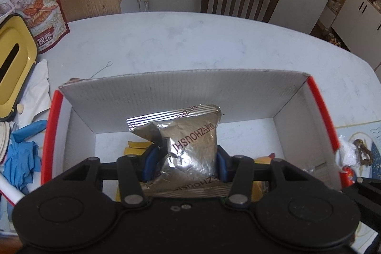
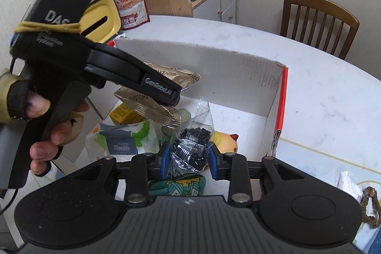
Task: Organize objects
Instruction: 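Carry the silver packet and clear bag into the red box with both tools, then open the left tool to drop the packet while the right tool releases the bag, then withdraw both tools from the box toward the remaining items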
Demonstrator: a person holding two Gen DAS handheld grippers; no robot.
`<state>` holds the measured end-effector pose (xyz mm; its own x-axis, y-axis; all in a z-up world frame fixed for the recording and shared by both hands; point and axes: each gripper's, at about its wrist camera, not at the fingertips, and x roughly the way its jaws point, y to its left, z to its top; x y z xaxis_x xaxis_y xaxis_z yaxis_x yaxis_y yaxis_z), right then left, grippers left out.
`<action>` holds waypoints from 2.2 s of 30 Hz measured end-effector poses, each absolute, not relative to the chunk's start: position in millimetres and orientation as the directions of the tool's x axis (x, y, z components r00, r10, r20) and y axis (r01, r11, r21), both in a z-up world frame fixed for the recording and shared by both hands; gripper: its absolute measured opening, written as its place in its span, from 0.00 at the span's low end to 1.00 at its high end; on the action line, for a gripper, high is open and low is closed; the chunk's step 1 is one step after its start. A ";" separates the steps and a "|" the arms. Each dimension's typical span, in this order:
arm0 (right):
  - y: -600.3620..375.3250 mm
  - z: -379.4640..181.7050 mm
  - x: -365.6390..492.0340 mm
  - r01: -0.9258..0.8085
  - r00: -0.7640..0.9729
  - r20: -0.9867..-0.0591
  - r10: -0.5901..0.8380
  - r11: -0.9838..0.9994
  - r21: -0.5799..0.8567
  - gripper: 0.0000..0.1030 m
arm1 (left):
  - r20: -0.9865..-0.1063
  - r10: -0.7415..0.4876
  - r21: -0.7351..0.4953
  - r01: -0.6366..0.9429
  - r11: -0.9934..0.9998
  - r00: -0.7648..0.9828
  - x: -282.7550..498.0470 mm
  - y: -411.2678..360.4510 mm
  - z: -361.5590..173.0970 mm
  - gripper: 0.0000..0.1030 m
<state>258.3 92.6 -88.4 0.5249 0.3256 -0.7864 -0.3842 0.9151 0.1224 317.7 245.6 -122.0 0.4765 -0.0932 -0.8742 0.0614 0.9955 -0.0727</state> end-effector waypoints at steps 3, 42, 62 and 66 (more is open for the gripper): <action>95.4 -92.9 260.2 -0.385 0.517 -0.794 0.319 0.916 0.117 0.31 | -0.880 -0.093 -0.070 0.066 0.995 0.466 320.2 246.1 -127.8 0.47; 70.3 -60.1 228.9 -0.383 0.565 -0.739 0.367 0.910 0.159 0.61 | -0.871 -0.063 -0.043 0.053 0.998 0.487 294.9 237.2 -101.8 0.71; 7.8 -14.7 190.7 -0.374 0.638 -0.649 0.414 0.904 0.209 0.67 | -0.810 -0.075 -0.059 0.046 0.997 0.582 242.8 206.2 -47.6 0.81; -12.6 -8.6 182.9 -0.359 0.657 -0.633 0.410 0.908 0.216 0.71 | -0.795 -0.080 -0.058 0.056 0.997 0.601 231.6 191.5 -39.1 0.83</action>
